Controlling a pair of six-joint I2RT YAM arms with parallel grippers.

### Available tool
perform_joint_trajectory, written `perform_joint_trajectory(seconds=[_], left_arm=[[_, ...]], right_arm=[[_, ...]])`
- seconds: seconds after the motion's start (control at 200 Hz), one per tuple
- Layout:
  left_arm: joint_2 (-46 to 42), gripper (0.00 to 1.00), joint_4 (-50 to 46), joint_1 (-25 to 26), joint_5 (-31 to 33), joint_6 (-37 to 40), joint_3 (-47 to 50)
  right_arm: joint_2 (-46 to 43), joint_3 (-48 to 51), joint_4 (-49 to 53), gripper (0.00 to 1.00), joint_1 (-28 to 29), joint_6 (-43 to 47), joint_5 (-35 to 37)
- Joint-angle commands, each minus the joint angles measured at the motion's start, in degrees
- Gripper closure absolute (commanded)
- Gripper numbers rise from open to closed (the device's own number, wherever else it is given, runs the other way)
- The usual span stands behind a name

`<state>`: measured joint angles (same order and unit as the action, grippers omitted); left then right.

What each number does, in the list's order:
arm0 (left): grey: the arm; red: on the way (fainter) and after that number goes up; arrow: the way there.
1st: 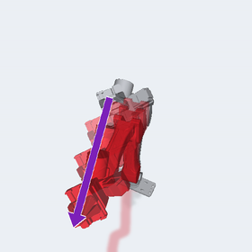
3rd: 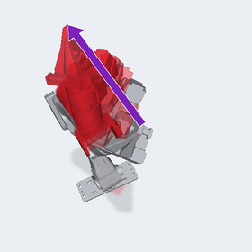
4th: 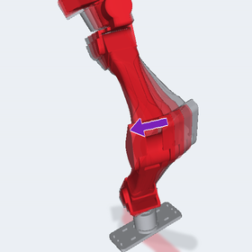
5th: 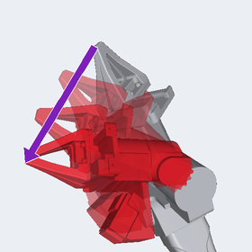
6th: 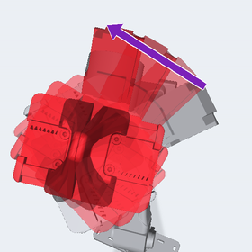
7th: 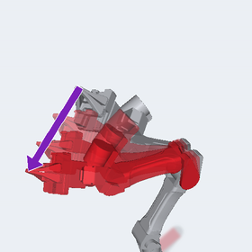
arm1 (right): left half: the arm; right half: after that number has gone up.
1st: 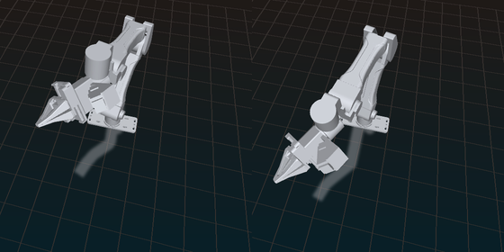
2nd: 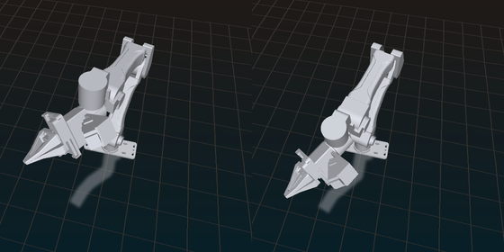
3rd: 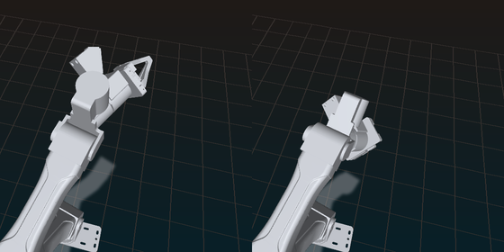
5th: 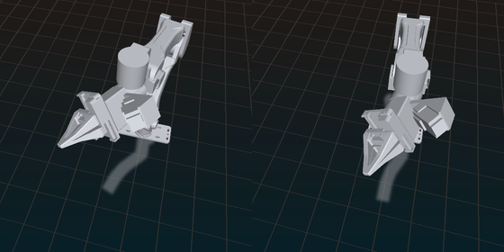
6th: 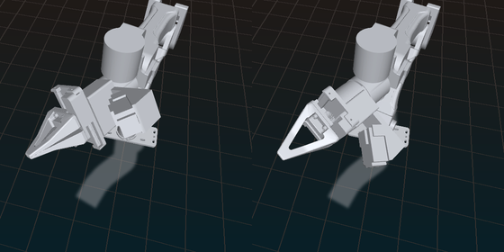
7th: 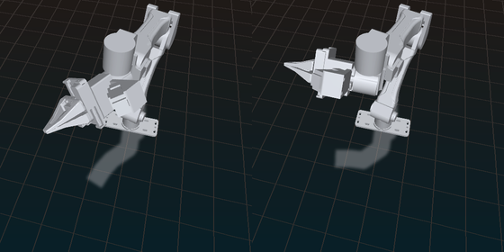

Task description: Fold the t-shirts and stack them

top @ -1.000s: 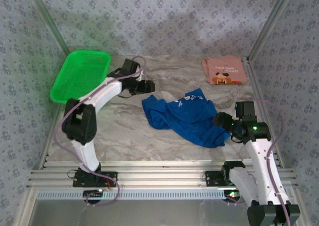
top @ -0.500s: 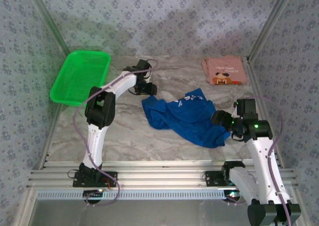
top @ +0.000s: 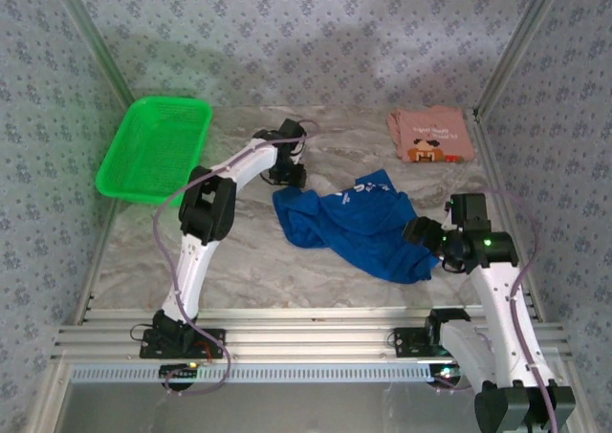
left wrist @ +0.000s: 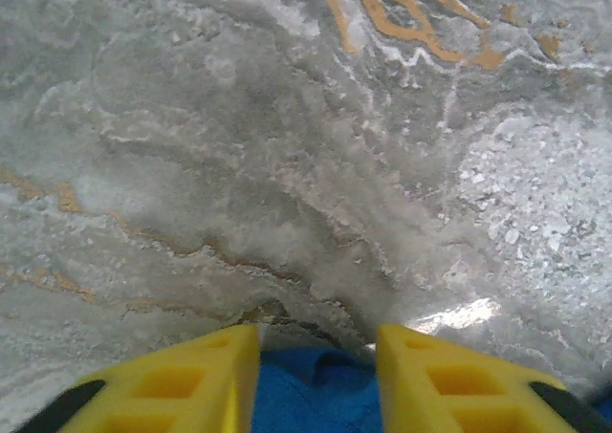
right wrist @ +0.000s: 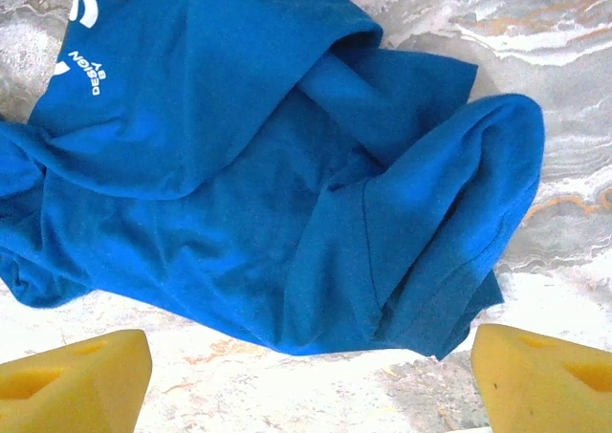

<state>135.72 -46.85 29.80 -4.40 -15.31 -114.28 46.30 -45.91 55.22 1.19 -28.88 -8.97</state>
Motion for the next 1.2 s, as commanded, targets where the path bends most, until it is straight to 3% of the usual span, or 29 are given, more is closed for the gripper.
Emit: perform_joint_trajectory(seconds=[0.0,0.1,0.475,0.66,0.914,1.014,1.194], left_arm=[[-0.07,0.82,-2.72,0.57,0.63,2.07,1.14],[-2.16,1.0,-2.66,0.06,0.59,2.61,3.38],[-25.31,1.0,1.84,-5.29,-3.23,-0.97,12.24],[-36.53,1.0,5.32,-8.21,-6.2,-3.86,17.95],[-42.41,1.0,7.67,-9.14,-8.76,-5.56,23.08],[-44.05,1.0,7.68,-10.12,-9.84,-6.54,24.12],[-46.75,1.0,10.35,-12.48,-13.88,-9.94,23.13]], right_arm=[[0.55,2.1,-1.1,0.11,-0.48,-2.87,0.86],[1.01,4.2,-2.88,0.11,-0.82,-4.56,2.93],[11.49,7.34,-8.15,0.15,-7.52,-8.64,6.28],[13.2,7.82,-15.73,0.17,-14.58,-7.75,-0.71],[22.55,5.96,-18.52,0.21,-18.4,-4.79,-2.89],[28.73,5.81,-22.94,0.3,-18.64,-4.94,-3.27],[36.87,4.78,-30.67,0.58,-14.74,-9.17,-6.27]])
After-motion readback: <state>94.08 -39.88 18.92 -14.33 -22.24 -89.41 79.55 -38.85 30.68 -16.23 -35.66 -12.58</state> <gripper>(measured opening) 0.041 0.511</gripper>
